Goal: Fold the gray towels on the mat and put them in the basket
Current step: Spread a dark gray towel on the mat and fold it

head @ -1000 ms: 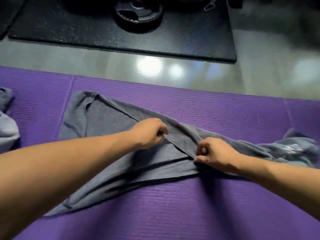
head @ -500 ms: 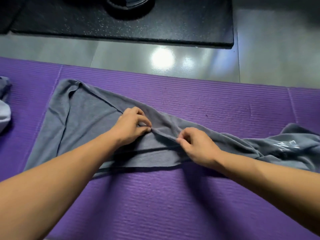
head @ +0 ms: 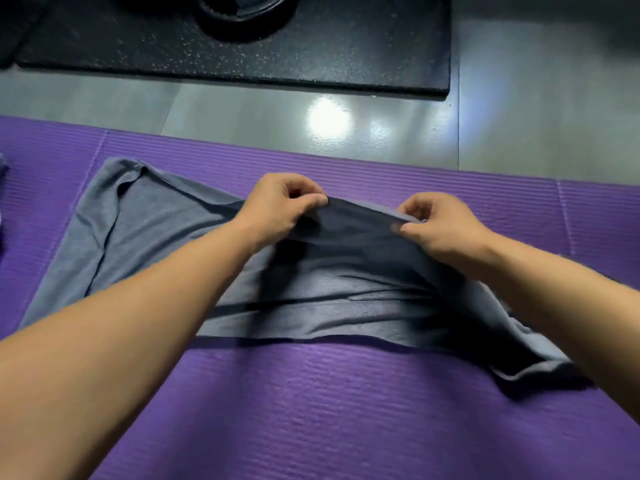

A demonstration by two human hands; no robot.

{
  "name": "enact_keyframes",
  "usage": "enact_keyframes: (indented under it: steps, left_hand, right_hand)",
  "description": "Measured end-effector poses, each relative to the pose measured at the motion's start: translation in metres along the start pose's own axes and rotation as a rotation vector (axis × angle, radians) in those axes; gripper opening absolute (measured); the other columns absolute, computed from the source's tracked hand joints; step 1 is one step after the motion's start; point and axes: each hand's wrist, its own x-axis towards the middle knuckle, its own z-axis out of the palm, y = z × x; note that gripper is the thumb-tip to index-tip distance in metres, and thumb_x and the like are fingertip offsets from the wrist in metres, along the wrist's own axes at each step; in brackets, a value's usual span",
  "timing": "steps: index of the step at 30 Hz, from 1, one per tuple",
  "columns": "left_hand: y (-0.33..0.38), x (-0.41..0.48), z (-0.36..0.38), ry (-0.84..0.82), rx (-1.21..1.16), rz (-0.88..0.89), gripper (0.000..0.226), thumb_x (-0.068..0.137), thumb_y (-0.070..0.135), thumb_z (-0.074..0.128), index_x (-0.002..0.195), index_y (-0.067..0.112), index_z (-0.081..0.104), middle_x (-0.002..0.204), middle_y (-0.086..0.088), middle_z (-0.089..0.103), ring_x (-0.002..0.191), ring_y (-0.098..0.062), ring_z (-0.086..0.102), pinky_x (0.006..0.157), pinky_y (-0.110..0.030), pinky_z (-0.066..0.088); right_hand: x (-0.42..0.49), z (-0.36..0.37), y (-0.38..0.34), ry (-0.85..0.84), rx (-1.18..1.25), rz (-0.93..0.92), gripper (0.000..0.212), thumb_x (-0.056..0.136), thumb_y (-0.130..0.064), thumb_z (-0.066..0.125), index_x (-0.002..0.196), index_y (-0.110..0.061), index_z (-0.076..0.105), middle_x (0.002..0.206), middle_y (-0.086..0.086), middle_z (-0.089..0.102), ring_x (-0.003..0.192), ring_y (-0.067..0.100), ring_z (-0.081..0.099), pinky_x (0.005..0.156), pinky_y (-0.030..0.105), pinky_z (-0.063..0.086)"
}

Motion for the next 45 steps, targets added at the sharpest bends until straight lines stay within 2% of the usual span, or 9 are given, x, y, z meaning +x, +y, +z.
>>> enact_keyframes:
  steps: [3, 10, 15, 19, 24, 30, 35, 39, 45]
  left_hand:
    - [0.006, 0.02, 0.008, 0.051, 0.073, -0.036, 0.008, 0.089, 0.025, 0.077, 0.082, 0.025, 0.075, 0.076, 0.013, 0.072, 0.069, 0.0, 0.061, 0.073, -0.02, 0.047]
    - [0.018, 0.052, 0.039, 0.153, 0.19, -0.202, 0.011, 0.092, 0.031, 0.072, 0.083, 0.023, 0.071, 0.086, 0.001, 0.071, 0.085, -0.018, 0.065, 0.076, -0.029, 0.05]
    - [0.044, 0.034, 0.089, -0.006, 0.561, 0.028, 0.042, 0.092, 0.026, 0.067, 0.134, 0.024, 0.06, 0.153, -0.011, 0.038, 0.142, -0.032, 0.033, 0.116, -0.05, 0.035]
    - [0.062, 0.012, 0.139, -0.225, 0.458, 0.273, 0.038, 0.085, 0.036, 0.054, 0.118, 0.025, 0.069, 0.127, -0.001, 0.062, 0.123, -0.026, 0.054, 0.104, -0.046, 0.045]
    - [0.055, 0.001, 0.179, -0.301, 0.658, 0.177, 0.06, 0.095, 0.048, 0.053, 0.151, 0.035, 0.04, 0.162, -0.009, 0.029, 0.15, -0.03, 0.025, 0.12, -0.06, 0.024]
    - [0.066, 0.004, 0.196, -0.318, 0.668, 0.091, 0.05, 0.101, 0.049, 0.049, 0.15, 0.038, 0.042, 0.17, -0.004, 0.011, 0.157, -0.028, 0.0, 0.119, -0.071, 0.005]
    - [0.07, 0.007, 0.203, -0.293, 0.675, 0.054, 0.048, 0.101, 0.049, 0.048, 0.147, 0.038, 0.046, 0.17, -0.004, 0.013, 0.157, -0.027, 0.0, 0.12, -0.069, 0.004]
    - [0.075, 0.002, 0.202, -0.282, 0.644, 0.064, 0.043, 0.1, 0.048, 0.049, 0.141, 0.037, 0.053, 0.163, -0.006, 0.029, 0.155, -0.028, 0.014, 0.121, -0.065, 0.012]
    - [0.137, -0.028, 0.232, -0.489, 0.106, 0.227, 0.028, 0.097, 0.033, 0.066, 0.124, 0.024, 0.069, 0.117, 0.01, 0.071, 0.103, 0.001, 0.064, 0.095, -0.021, 0.049]
  right_hand:
    - [0.0, -0.039, 0.024, -0.074, 0.128, 0.141, 0.006, 0.092, -0.013, 0.07, 0.086, -0.012, 0.072, 0.073, 0.002, 0.069, 0.06, 0.011, 0.057, 0.059, 0.023, 0.045]
    - [-0.003, -0.088, 0.082, 0.097, -0.569, 0.102, 0.011, 0.088, -0.017, 0.065, 0.099, -0.021, 0.067, 0.093, 0.002, 0.069, 0.09, 0.027, 0.064, 0.075, 0.033, 0.047]
    - [-0.024, -0.069, 0.096, 0.35, -0.419, -0.119, 0.013, 0.084, -0.024, 0.072, 0.092, -0.021, 0.062, 0.093, -0.002, 0.055, 0.094, 0.027, 0.058, 0.084, 0.042, 0.05]
    - [-0.047, -0.063, 0.101, 0.106, -0.343, -0.009, 0.03, 0.077, -0.05, 0.079, 0.083, -0.024, 0.065, 0.082, -0.009, 0.063, 0.082, 0.016, 0.061, 0.079, 0.034, 0.049]
    - [-0.068, -0.054, 0.125, -0.014, -0.574, 0.028, 0.072, 0.048, -0.078, 0.064, 0.1, -0.029, 0.058, 0.104, -0.001, 0.05, 0.103, 0.026, 0.052, 0.093, 0.042, 0.047]
    - [-0.097, -0.06, 0.148, 0.045, -0.545, -0.172, 0.07, 0.057, -0.056, 0.083, 0.113, -0.027, 0.053, 0.12, -0.003, 0.043, 0.105, 0.021, 0.044, 0.094, 0.042, 0.046]
    - [-0.12, -0.067, 0.181, 0.178, -0.45, -0.302, 0.026, 0.075, -0.043, 0.069, 0.09, -0.022, 0.065, 0.106, -0.003, 0.053, 0.098, 0.023, 0.052, 0.088, 0.044, 0.048]
    - [-0.125, -0.081, 0.183, 0.305, -0.04, -0.122, 0.012, 0.09, -0.025, 0.072, 0.081, -0.027, 0.064, 0.088, -0.012, 0.063, 0.085, 0.005, 0.058, 0.083, 0.023, 0.044]
    - [-0.105, -0.126, 0.175, 0.619, 0.4, -0.053, 0.016, 0.094, -0.016, 0.069, 0.081, -0.025, 0.064, 0.073, -0.016, 0.064, 0.069, -0.001, 0.057, 0.071, 0.021, 0.046]
